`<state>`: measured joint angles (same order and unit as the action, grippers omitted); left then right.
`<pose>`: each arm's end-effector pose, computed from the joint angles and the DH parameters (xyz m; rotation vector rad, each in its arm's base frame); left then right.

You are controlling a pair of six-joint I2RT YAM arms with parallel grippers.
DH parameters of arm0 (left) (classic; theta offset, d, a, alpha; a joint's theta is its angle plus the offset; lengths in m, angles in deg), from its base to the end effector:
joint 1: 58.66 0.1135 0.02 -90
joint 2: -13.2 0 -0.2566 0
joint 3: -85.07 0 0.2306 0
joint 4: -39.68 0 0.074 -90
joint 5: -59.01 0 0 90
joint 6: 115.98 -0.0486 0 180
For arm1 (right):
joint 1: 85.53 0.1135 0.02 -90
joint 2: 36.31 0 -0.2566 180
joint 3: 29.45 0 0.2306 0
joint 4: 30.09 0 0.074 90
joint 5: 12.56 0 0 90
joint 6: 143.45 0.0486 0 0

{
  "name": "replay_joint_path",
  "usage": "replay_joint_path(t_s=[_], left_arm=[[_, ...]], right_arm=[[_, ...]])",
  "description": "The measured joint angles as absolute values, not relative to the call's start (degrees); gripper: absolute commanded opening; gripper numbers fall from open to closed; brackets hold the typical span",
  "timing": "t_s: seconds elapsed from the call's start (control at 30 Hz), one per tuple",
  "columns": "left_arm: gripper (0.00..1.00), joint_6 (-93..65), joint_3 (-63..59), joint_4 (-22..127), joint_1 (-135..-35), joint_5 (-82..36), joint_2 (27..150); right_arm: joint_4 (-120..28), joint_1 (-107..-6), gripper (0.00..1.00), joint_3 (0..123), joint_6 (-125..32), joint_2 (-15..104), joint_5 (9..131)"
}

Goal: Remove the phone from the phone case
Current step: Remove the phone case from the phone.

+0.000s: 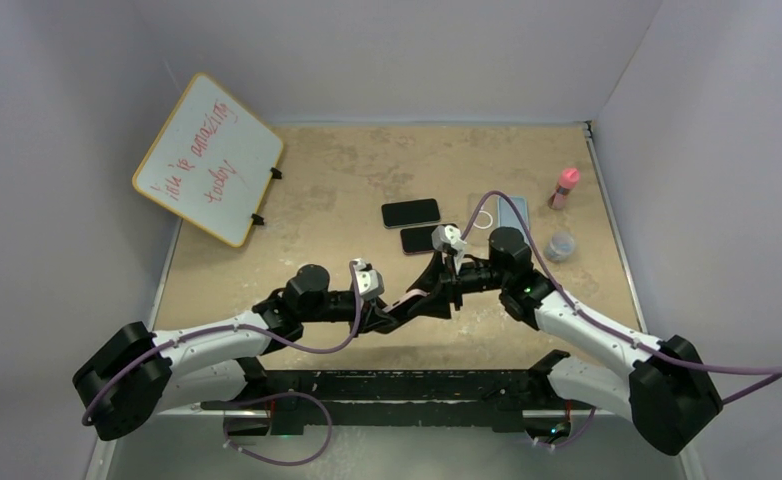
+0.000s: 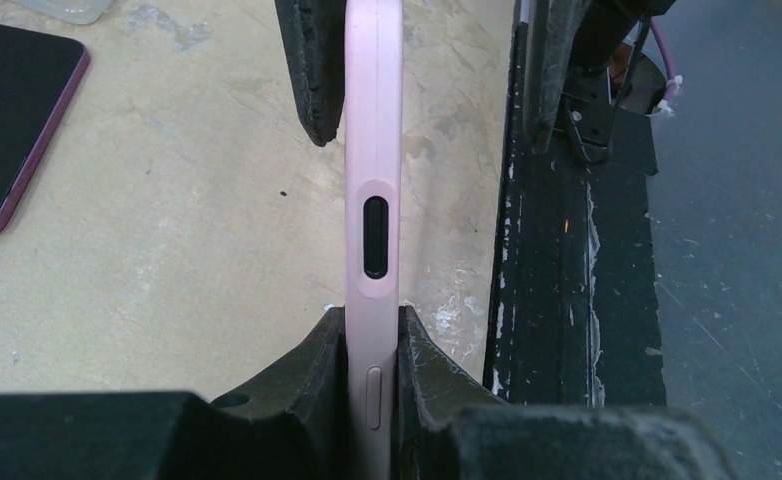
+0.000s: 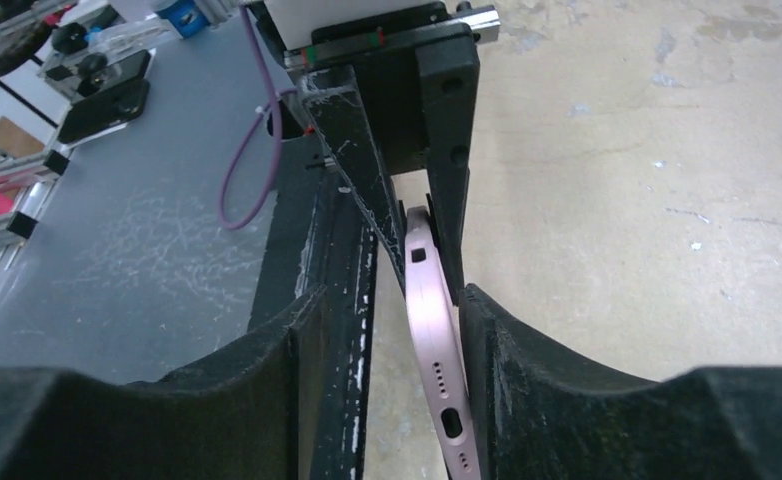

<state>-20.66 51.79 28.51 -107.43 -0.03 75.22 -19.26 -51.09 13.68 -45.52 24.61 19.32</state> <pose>0.1210 -0.1760 0.1943 1.0940 1.6725 -1.1353 0.1530 0.1549 0.2552 -1.1676 1.4189 1.3819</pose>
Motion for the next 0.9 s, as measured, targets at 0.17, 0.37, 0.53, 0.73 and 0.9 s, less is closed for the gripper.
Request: replay_joint_path(t_s=[0.17, 0.37, 0.53, 0.73, 0.9], left_arm=[[0.00, -21.1, 51.8, 28.4, -107.4, 1.6, 75.2], [0.00, -22.4, 51.8, 28.6, -107.4, 3.0, 75.2], [0.00, -23.2, 51.9, 29.7, -107.4, 2.4, 74.1], [0.00, -26.8, 54.3, 27.2, -107.5, 0.1, 69.9], [0.00, -31.6, 56.7, 25.2, -108.4, -3.7, 66.8]], right_arm=[[-19.1, -51.1, 0.35, 15.1, -45.2, 26.0, 16.6], [-19.1, -51.2, 0.11, 16.7, -44.4, 28.6, 15.1], [-19.1, -51.4, 0.01, 17.8, -43.9, 30.3, 14.5], [-19.1, -51.1, 0.00, 20.2, -42.1, 31.2, 13.9], [-19.2, -50.7, 0.00, 22.3, -40.0, 33.1, 13.5]])
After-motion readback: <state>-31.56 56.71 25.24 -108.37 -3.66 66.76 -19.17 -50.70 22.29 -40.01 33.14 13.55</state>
